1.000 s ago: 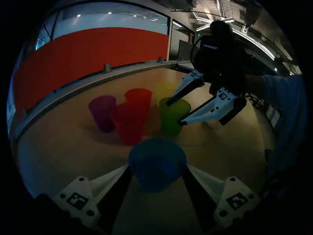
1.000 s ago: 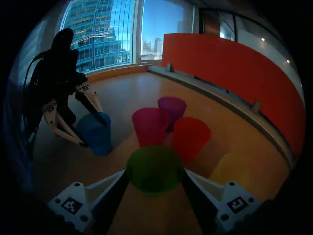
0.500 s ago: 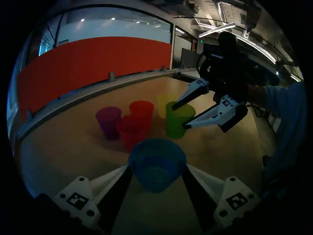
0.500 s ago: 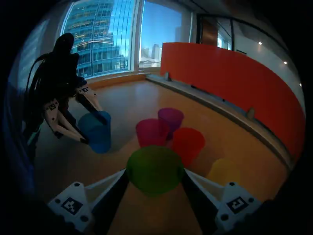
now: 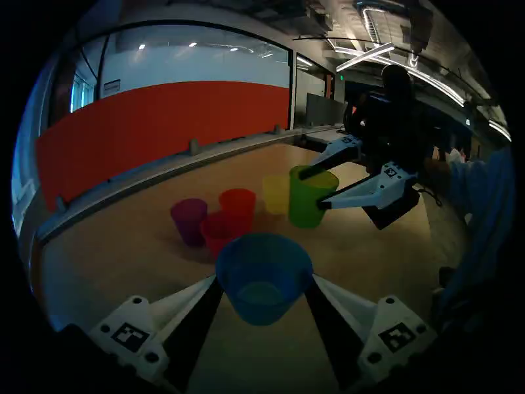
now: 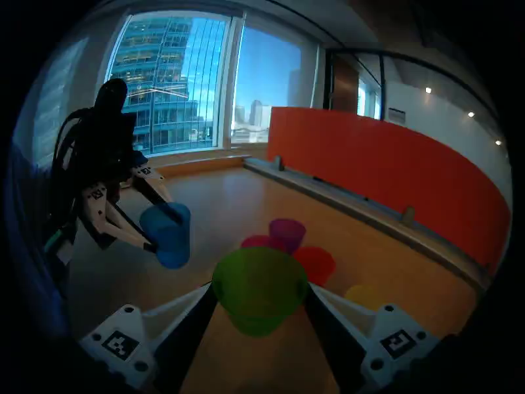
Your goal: Pour water
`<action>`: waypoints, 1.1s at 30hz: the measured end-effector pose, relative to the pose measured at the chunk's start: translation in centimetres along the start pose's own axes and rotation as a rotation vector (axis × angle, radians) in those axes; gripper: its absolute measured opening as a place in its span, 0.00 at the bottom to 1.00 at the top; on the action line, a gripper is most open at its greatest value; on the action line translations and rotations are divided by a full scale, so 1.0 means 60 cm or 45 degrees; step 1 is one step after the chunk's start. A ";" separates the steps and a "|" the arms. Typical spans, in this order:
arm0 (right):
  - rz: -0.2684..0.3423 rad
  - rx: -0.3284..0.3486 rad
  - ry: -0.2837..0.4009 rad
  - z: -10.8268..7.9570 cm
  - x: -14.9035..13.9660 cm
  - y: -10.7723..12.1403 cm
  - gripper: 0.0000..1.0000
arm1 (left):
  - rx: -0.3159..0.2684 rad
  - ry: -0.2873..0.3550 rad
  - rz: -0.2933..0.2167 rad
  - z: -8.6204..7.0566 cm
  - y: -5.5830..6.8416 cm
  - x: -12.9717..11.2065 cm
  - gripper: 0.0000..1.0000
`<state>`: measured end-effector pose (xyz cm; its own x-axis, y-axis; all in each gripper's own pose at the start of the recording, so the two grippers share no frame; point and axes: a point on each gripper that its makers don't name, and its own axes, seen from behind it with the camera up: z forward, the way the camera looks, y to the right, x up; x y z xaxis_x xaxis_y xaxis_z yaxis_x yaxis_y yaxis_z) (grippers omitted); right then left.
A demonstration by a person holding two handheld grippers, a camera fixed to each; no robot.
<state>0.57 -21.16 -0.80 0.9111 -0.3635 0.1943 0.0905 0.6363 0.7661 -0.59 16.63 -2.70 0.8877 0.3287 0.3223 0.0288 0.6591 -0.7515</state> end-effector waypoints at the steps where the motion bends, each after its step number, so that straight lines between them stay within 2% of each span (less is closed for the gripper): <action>1: -0.005 -0.009 0.017 -0.004 0.006 -0.001 0.93 | 0.003 0.008 0.000 -0.003 0.001 0.003 0.85; 8: -0.024 -0.045 0.122 -0.025 0.046 -0.014 0.93 | 0.019 0.068 -0.011 -0.021 0.005 0.024 0.85; 17: -0.007 -0.075 0.241 -0.047 0.094 -0.023 0.93 | 0.041 0.155 0.005 -0.046 0.008 0.053 0.85; 26: -0.007 -0.094 0.284 -0.063 0.114 -0.021 0.93 | 0.064 0.288 0.002 -0.062 0.008 0.099 0.85; 33: -0.019 -0.089 0.291 -0.067 0.117 -0.024 0.92 | 0.061 0.350 -0.010 -0.069 0.008 0.122 0.85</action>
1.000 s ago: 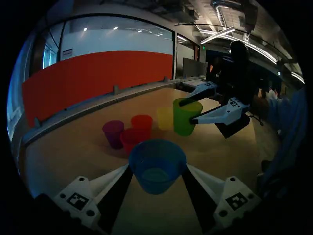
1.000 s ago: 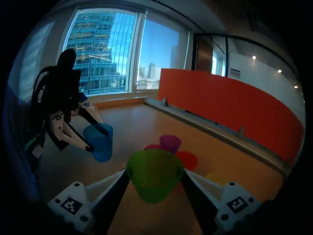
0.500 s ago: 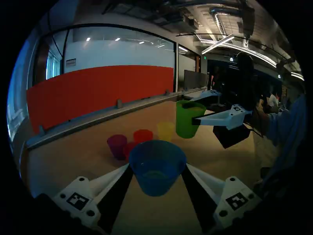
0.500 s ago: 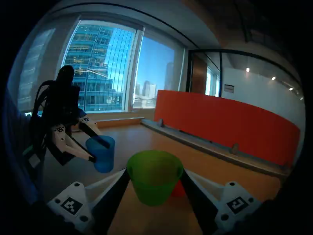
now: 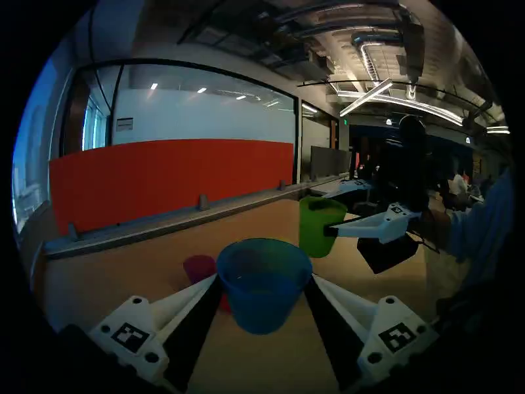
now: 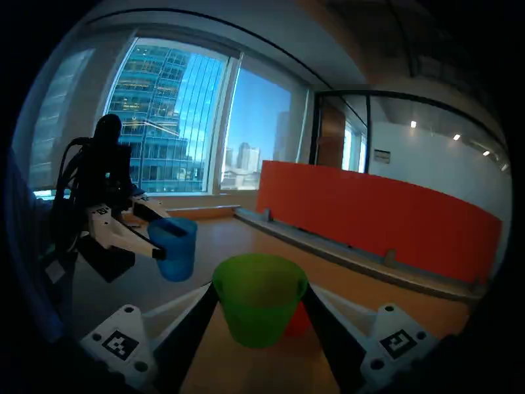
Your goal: Pour water
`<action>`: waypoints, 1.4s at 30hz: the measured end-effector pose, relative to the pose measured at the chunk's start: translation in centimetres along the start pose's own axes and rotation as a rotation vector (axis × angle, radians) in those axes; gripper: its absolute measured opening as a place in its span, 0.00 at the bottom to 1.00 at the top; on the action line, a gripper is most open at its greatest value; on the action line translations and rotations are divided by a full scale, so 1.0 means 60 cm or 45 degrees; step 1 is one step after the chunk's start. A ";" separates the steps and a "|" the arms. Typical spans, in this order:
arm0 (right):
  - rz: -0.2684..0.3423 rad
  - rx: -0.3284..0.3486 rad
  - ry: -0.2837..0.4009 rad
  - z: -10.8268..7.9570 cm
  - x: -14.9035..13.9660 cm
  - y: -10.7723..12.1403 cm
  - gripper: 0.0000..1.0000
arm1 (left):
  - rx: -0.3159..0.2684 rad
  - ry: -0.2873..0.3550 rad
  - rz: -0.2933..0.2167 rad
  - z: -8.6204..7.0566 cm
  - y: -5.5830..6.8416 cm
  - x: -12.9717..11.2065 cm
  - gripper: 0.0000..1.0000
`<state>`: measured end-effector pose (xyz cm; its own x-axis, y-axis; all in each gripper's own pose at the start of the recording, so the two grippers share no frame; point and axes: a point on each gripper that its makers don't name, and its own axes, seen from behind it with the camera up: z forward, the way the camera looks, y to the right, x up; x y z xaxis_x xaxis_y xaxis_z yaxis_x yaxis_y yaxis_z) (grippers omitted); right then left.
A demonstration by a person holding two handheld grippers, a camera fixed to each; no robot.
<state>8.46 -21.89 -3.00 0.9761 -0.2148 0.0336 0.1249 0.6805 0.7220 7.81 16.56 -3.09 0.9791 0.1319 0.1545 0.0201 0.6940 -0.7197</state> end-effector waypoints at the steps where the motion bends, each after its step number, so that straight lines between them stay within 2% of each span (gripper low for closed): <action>1: 0.002 0.001 0.002 0.000 0.001 0.000 0.92 | 0.002 0.004 0.003 0.000 -0.001 0.003 0.85; 8: 0.011 0.019 0.011 -0.001 0.004 -0.002 0.92 | 0.015 0.039 0.034 0.001 -0.006 0.025 0.85; 21: 0.008 0.066 0.020 0.002 0.009 -0.020 0.92 | 0.058 0.117 0.130 0.000 -0.019 0.082 0.85; 29: 0.014 0.098 0.023 0.009 0.008 -0.028 0.92 | 0.108 0.148 0.272 -0.004 -0.028 0.127 0.85; 42: 0.031 0.135 0.038 0.019 0.012 -0.041 0.92 | 0.158 0.193 0.512 0.003 -0.020 0.201 0.85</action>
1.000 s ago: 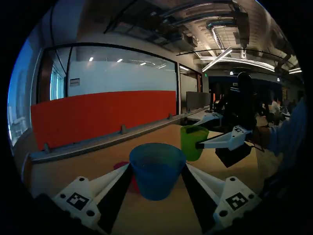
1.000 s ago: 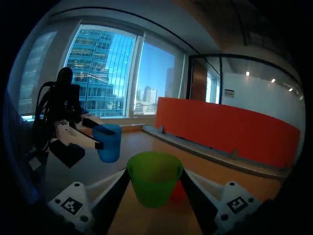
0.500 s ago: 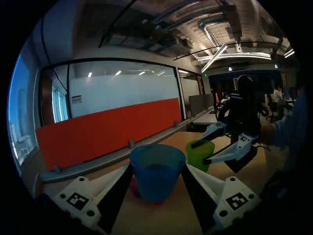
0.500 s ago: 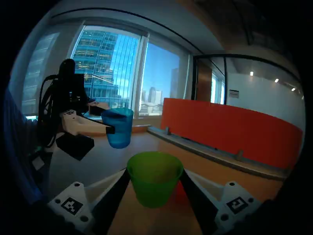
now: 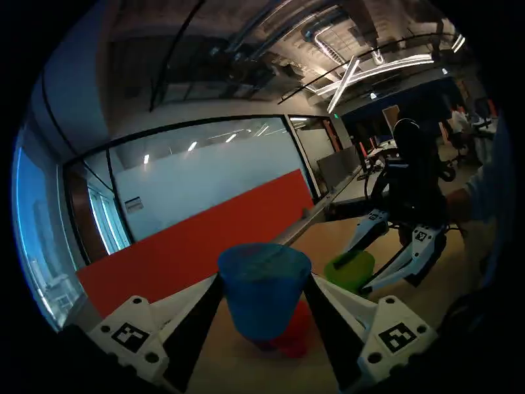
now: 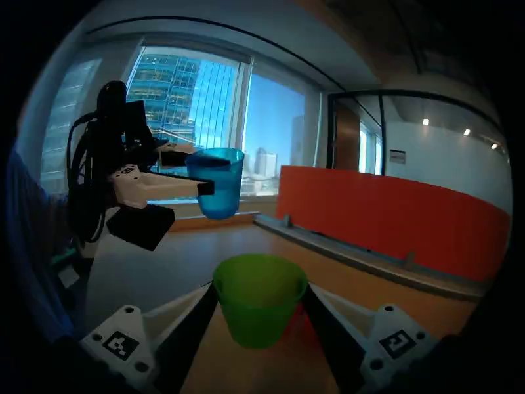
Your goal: Pour water
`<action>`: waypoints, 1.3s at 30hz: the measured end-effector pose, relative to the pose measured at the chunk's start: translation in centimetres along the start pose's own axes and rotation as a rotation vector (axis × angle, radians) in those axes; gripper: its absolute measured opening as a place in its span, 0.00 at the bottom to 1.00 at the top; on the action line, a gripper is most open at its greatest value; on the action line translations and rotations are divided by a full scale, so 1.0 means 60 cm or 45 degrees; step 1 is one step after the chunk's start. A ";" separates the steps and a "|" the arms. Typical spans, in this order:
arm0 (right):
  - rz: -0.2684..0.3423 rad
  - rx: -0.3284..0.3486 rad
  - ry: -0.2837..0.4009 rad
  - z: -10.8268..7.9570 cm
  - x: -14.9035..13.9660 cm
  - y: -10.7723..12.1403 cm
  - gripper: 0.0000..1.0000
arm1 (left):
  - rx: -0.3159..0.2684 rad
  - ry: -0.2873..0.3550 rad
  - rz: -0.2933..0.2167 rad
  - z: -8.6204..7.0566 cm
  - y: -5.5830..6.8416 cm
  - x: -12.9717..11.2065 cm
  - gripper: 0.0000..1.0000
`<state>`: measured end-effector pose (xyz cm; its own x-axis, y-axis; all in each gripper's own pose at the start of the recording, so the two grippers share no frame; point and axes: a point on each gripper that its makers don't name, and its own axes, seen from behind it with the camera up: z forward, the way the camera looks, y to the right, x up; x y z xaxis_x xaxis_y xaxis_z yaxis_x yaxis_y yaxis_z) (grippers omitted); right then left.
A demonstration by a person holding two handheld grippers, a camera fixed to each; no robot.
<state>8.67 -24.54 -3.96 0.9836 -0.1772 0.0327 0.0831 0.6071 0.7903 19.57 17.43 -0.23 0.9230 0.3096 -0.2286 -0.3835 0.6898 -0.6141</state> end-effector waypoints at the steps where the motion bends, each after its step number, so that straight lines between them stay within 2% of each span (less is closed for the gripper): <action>1: 0.002 0.002 0.002 0.001 0.000 0.000 0.92 | 0.001 0.005 0.018 0.001 0.000 0.005 0.85; 13: 0.000 0.033 0.012 0.009 0.007 -0.013 0.92 | 0.023 0.037 0.211 0.016 -0.006 0.049 0.85; 39: -0.008 0.095 0.019 0.019 0.016 -0.046 0.91 | 0.077 0.057 0.493 0.038 -0.024 0.104 0.85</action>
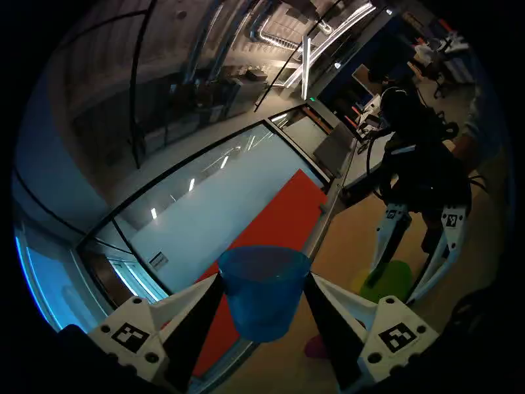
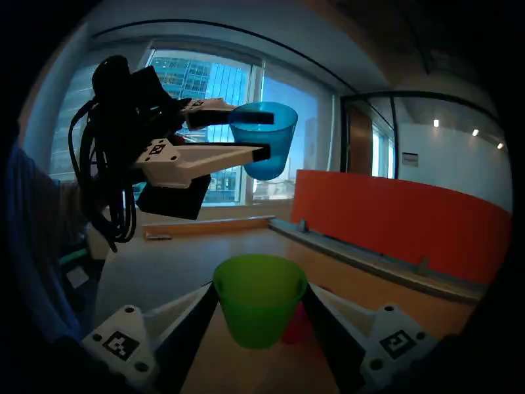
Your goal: Pour water
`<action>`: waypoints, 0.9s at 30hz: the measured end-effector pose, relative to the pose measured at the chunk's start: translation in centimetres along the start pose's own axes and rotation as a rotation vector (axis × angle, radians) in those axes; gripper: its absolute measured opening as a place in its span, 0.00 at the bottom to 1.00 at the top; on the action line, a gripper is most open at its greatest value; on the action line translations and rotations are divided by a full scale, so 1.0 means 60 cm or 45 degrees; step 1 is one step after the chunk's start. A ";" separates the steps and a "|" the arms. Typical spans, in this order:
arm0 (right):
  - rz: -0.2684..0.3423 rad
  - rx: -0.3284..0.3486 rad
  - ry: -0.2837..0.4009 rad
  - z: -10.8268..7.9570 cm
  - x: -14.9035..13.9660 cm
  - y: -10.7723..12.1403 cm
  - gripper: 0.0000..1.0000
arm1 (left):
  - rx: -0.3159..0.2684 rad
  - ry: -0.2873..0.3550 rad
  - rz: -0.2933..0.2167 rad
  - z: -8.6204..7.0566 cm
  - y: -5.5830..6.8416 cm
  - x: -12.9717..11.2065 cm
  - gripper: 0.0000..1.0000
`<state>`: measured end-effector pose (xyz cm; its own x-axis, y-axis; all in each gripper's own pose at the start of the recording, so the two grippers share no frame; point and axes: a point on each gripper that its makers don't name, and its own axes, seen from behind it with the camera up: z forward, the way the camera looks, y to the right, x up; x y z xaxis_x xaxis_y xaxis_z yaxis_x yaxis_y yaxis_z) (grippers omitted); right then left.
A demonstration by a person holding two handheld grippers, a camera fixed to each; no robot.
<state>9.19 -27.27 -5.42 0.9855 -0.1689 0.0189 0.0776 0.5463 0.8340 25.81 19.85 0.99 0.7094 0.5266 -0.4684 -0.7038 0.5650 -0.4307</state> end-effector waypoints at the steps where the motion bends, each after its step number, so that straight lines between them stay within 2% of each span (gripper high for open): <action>1: -0.002 0.002 -0.001 0.000 0.000 -0.001 0.91 | 0.001 0.001 0.010 0.001 -0.001 0.001 0.85; 27: -0.002 0.020 0.001 0.006 -0.002 -0.002 0.91 | 0.010 0.015 0.261 0.032 0.000 0.027 0.85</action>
<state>8.99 -27.59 -5.32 0.9855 -0.1691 0.0170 0.0769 0.5331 0.8426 27.02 21.93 1.72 0.5506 0.6240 -0.5545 -0.8332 0.4516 -0.3191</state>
